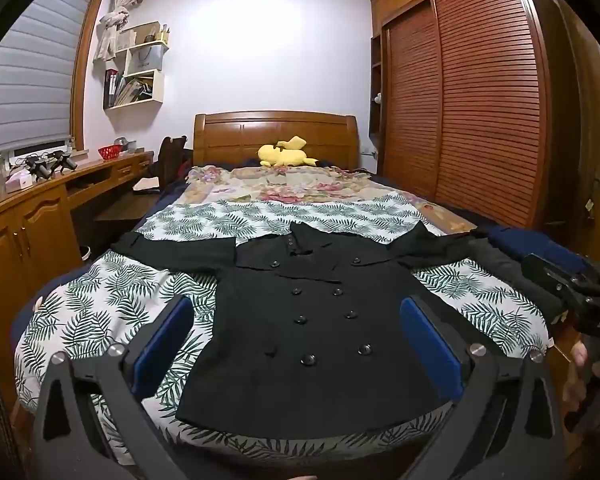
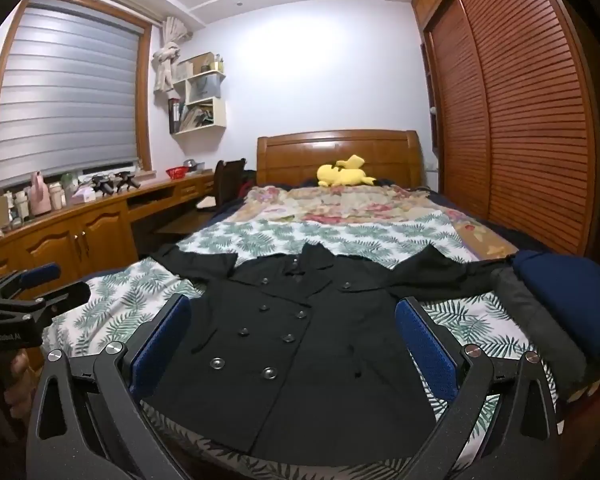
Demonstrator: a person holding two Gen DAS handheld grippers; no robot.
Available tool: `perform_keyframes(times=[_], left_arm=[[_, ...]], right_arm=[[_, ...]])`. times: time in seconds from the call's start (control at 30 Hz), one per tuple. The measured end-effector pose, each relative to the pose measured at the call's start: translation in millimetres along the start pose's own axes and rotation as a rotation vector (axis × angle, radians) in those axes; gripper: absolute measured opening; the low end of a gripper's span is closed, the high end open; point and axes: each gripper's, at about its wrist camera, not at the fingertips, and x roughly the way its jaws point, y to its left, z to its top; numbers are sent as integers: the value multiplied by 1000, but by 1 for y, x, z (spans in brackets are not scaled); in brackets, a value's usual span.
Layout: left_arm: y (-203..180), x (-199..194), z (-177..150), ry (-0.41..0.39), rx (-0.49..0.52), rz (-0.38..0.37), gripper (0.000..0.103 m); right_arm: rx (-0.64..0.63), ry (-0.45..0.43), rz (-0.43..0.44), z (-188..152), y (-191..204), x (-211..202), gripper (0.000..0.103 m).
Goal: Fold large clothes
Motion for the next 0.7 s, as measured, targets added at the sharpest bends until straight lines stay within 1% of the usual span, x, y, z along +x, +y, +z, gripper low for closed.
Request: perform_keyframes(times=[0.17, 0.2, 0.7], left_arm=[[-2, 1, 1, -9, 1, -4, 103], [-4, 1, 1, -9, 3, -3, 103], [-4, 0, -1, -17, 4, 1, 103]], right_arm=[[-2, 4, -6, 5, 3, 3, 103], [-6, 4, -3, 0, 4, 3, 103], [-9, 2, -5, 1, 4, 3, 103]])
